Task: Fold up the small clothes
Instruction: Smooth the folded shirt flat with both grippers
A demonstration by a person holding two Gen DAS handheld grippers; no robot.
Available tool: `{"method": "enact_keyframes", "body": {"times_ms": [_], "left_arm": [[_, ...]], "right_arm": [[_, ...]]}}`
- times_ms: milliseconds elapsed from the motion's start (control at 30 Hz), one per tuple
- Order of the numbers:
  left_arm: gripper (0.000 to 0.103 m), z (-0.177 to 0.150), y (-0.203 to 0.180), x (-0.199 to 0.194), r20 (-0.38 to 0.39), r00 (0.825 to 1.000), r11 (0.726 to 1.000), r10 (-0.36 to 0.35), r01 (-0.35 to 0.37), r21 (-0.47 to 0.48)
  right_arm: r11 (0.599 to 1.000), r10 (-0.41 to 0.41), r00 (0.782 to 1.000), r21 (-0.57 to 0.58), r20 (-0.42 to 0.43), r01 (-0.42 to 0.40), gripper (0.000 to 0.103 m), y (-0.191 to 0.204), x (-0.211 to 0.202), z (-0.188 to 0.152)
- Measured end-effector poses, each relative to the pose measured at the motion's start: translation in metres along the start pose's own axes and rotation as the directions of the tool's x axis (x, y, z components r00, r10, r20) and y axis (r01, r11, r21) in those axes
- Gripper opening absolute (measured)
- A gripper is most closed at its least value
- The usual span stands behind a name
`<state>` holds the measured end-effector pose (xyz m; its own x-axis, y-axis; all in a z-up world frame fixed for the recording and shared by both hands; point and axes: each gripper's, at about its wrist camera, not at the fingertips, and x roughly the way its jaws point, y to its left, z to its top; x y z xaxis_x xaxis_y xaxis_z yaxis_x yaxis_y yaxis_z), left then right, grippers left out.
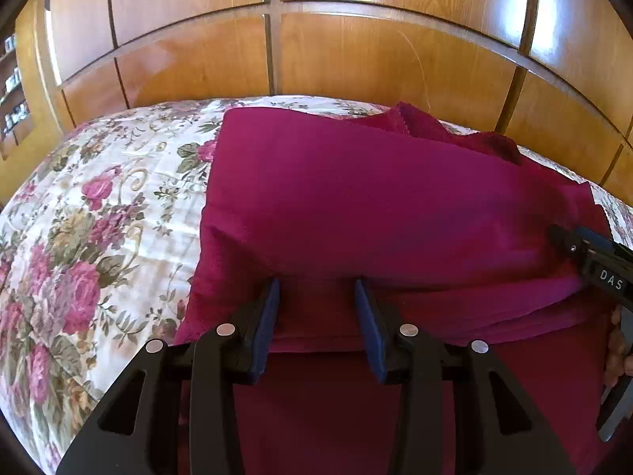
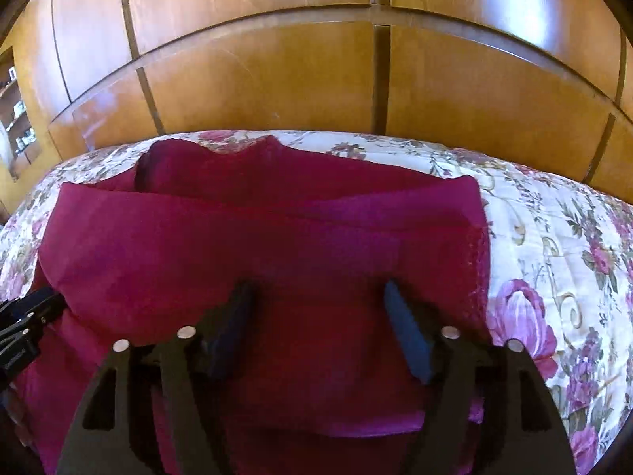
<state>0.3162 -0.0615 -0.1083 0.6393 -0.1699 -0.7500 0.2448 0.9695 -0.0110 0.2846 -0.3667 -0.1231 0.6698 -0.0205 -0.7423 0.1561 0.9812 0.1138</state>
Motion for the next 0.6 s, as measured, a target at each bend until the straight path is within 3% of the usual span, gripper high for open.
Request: {"method": "enact_keyframes", "body": {"times_ms": [167, 233, 333, 467, 533, 600], "left_arm": [[0.040, -0.007, 0.000, -0.030, 0.021, 1.000, 0.998, 0.007, -0.006, -0.057], [0.052, -0.013, -0.002, -0.043, 0.027, 0.999, 0.998, 0.020, -0.018, -0.063], [0.052, -0.030, -0.003, -0.061, 0.041, 0.999, 0.999, 0.031, -0.029, -0.041], [0.052, -0.052, 0.009, -0.062, 0.006, 0.999, 0.997, 0.050, -0.049, -0.063], [0.052, -0.062, 0.015, -0.050, -0.049, 0.996, 0.995, 0.073, -0.076, -0.067], [0.052, -0.066, 0.022, -0.052, -0.044, 0.998, 0.995, 0.042, -0.046, -0.092]], "right_arm": [[0.999, -0.030, 1.000, -0.025, -0.004, 0.030, 0.076, 0.004, -0.001, 0.000], [0.999, -0.028, 1.000, -0.039, -0.012, 0.028, 0.083, 0.009, -0.003, 0.003], [0.997, -0.065, 0.998, -0.050, -0.006, 0.064, 0.088, 0.013, -0.023, 0.006], [0.999, 0.022, 0.999, -0.026, 0.034, -0.021, 0.094, 0.023, -0.063, -0.004], [0.998, 0.030, 1.000, -0.060, -0.004, -0.030, 0.095, 0.036, -0.060, -0.012], [0.994, -0.043, 0.992, -0.104, -0.115, 0.031, 0.097, 0.042, -0.033, -0.024]]}}
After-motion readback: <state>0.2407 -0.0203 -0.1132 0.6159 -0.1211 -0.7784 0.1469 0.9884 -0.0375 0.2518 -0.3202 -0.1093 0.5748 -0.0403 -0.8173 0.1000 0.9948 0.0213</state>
